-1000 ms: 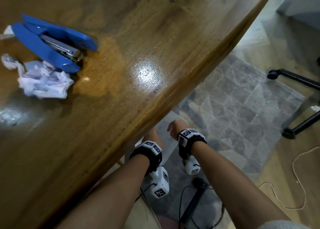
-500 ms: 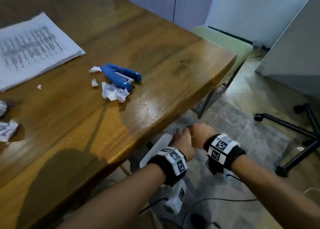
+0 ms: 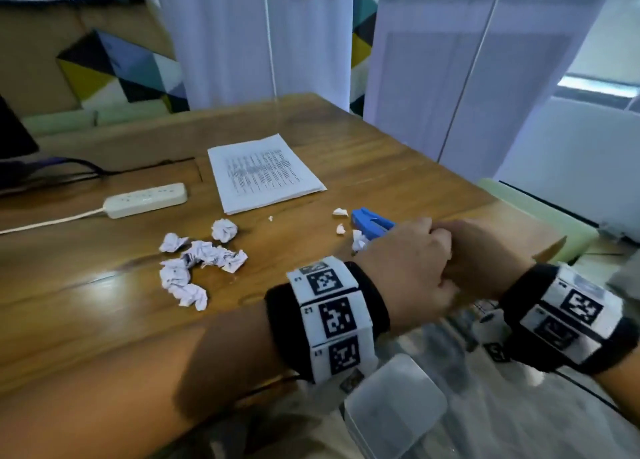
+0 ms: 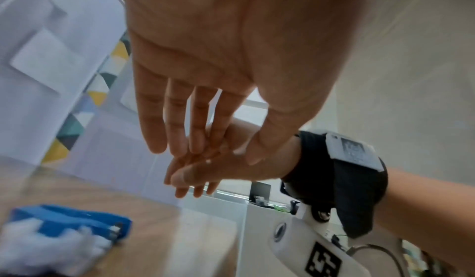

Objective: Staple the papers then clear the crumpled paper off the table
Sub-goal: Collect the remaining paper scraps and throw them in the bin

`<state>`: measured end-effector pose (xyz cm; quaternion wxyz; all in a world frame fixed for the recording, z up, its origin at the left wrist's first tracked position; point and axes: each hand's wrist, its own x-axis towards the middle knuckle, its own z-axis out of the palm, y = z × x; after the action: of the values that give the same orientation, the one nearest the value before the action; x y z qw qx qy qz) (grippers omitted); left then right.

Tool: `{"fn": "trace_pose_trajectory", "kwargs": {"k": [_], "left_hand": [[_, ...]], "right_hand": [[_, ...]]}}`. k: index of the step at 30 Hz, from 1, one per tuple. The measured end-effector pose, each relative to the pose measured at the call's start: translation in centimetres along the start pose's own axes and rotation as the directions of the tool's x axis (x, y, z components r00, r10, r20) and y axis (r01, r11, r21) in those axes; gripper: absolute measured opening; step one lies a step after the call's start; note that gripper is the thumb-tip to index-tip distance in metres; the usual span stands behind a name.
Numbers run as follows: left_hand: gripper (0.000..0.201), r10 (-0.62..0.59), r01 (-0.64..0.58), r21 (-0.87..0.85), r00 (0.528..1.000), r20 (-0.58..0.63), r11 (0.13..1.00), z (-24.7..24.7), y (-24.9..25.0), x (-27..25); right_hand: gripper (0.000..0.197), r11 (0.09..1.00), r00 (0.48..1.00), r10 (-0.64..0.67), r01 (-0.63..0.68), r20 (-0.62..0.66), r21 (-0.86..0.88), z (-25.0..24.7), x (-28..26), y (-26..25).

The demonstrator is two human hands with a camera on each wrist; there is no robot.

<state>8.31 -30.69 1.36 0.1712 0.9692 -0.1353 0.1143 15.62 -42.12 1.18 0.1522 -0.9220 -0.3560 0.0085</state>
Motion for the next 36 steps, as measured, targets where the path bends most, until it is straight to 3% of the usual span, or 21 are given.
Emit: {"fn": "trace_pose_trajectory", "kwargs": {"k": [2, 4, 9, 13, 16, 20, 27, 32, 36], "left_hand": [[0.028, -0.056, 0.055, 0.057, 0.998, 0.005, 0.997, -2.1, -2.4, -1.0], [0.029, -0.131, 0.129, 0.134, 0.991, 0.007, 0.983, -3.9, -5.0, -2.0], [0.036, -0.346, 0.31, 0.298, 0.935, 0.076, 0.903, -7.5, -11.4, -4.8], [0.037, -0.466, 0.37, 0.457, 0.877, 0.115, 0.809, -9.4, -15.8, -7.9], [0.042, -0.534, 0.39, 0.506, 0.827, 0.174, 0.769, -10.0, -18.3, -9.9], [0.044, -0.553, 0.39, 0.485, 0.793, 0.256, 0.783, -9.2, -20.4, -11.0], [0.053, -0.468, 0.3, 0.442, 0.816, 0.339, 0.845, -7.1, -21.9, -10.7], [0.038, -0.426, 0.256, 0.45, 0.842, 0.331, 0.856, -6.4, -22.8, -10.4], [0.03, -0.452, 0.314, 0.407, 0.838, 0.307, 0.858, -7.4, -23.3, -10.3]], "right_hand": [[0.015, 0.997, 0.999, -0.026, 0.027, 0.027, -0.075, 0.5, 2.1, -2.0], [0.009, 0.991, 0.996, -0.073, 0.077, 0.041, -0.106, 1.5, 4.5, -3.5], [0.002, 0.988, 0.958, 0.003, 0.041, 0.288, -0.146, 3.8, 9.3, -6.5], [0.033, 0.917, 0.923, 0.013, 0.142, 0.384, -0.373, 5.7, 10.6, -6.3], [0.035, 0.901, 0.906, 0.051, 0.14, 0.42, -0.41, 6.0, 11.0, -5.3], [0.027, 0.93, 0.932, 0.051, 0.087, 0.359, -0.357, 5.8, 11.4, -4.4], [0.027, 0.962, 0.955, 0.116, -0.04, 0.271, -0.271, 4.3, 13.6, -4.0], [0.025, 0.975, 0.973, 0.102, -0.056, 0.209, -0.214, 4.9, 15.4, -4.1], [0.026, 0.982, 0.981, 0.077, -0.044, 0.179, -0.182, 5.2, 16.7, -4.7]]}}
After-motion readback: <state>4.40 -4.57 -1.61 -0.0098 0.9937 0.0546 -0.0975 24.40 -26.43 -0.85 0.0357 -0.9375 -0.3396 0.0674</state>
